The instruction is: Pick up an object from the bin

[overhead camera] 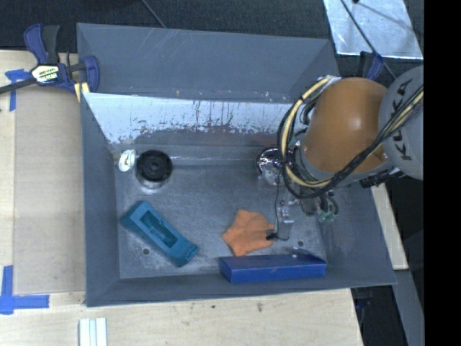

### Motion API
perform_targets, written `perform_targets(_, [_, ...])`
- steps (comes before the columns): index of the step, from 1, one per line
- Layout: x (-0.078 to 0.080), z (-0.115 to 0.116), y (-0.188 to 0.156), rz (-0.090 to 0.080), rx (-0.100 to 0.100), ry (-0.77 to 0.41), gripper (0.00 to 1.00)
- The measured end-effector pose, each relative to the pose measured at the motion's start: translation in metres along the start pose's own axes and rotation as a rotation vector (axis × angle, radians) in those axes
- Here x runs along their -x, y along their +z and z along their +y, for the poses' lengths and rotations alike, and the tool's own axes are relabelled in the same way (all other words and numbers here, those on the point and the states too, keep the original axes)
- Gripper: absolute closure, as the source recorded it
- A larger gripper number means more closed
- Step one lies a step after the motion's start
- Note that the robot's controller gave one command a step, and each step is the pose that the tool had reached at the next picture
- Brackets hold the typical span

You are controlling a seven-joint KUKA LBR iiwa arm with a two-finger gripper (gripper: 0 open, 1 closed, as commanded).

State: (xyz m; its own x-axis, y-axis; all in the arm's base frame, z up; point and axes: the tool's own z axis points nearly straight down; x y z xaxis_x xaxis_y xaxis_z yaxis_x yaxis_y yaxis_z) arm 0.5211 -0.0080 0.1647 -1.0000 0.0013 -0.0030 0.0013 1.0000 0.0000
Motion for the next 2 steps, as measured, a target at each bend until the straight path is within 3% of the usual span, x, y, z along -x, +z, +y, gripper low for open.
perform_targets(1, [-0.012,0.006,0.047,-0.005,0.0,-0.065,0.0])
perform_targets(2, [-0.026,0.007,0.091,-0.008,0.0,-0.04,1.0])
